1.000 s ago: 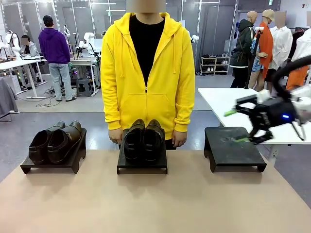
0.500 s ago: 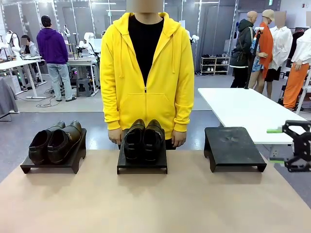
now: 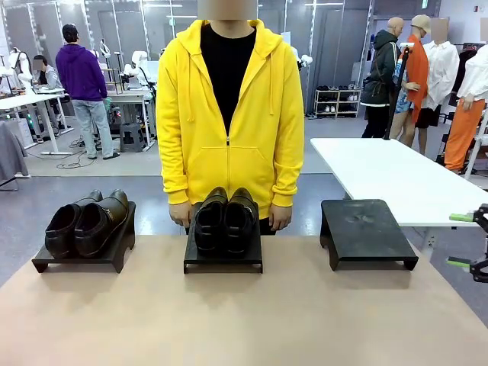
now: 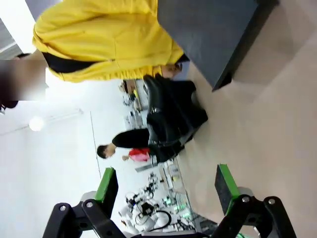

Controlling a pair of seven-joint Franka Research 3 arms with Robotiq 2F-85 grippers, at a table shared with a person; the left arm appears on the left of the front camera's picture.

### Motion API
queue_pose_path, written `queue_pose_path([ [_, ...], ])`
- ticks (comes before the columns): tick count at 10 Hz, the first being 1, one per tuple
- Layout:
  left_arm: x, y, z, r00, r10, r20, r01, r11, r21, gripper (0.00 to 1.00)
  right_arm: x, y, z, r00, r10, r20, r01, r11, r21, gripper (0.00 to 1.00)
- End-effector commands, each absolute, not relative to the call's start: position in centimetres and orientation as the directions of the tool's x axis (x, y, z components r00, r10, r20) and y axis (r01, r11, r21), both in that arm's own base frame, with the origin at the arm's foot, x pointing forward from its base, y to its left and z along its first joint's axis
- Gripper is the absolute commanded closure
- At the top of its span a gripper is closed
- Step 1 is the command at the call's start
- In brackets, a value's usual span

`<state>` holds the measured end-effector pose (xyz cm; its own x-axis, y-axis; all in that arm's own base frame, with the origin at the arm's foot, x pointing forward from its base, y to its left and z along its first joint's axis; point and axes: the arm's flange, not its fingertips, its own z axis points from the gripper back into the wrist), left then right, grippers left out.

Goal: Place the shoes on the stand as instructed by the person.
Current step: Pick up another pair of Shoes and place it on the Shoes Stand indicated by the person.

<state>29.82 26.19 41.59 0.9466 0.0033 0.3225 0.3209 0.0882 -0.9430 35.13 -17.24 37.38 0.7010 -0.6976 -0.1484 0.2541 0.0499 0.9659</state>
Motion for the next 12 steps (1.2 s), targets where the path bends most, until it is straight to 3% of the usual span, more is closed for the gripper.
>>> queue_pose_path([
  [1,29.5,26.2,41.8,0.950,-0.007,0.312,0.312,0.093,-0.946,0.00,25.9,-11.2,35.6,0.617,-0.781,-0.099,0.247,0.072,0.966,0.00],
  [6,29.5,26.2,41.8,0.950,-0.007,0.312,0.312,0.093,-0.946,0.00,16.1,-11.8,32.8,0.406,-0.904,-0.137,0.207,-0.055,0.977,0.00],
  [8,29.5,26.2,41.8,0.950,-0.007,0.312,0.312,0.093,-0.946,0.00,16.2,-11.0,33.1,0.425,-0.897,-0.123,0.204,-0.037,0.978,0.00],
  [9,29.5,26.2,41.8,0.950,-0.007,0.312,0.312,0.093,-0.946,0.00,29.1,-27.2,36.2,0.415,-0.895,-0.162,0.253,-0.058,0.966,0.00],
  [12,29.5,26.2,41.8,0.950,-0.007,0.312,0.312,0.093,-0.946,0.00,29.1,-27.2,36.2,0.415,-0.895,-0.162,0.253,-0.058,0.966,0.00],
])
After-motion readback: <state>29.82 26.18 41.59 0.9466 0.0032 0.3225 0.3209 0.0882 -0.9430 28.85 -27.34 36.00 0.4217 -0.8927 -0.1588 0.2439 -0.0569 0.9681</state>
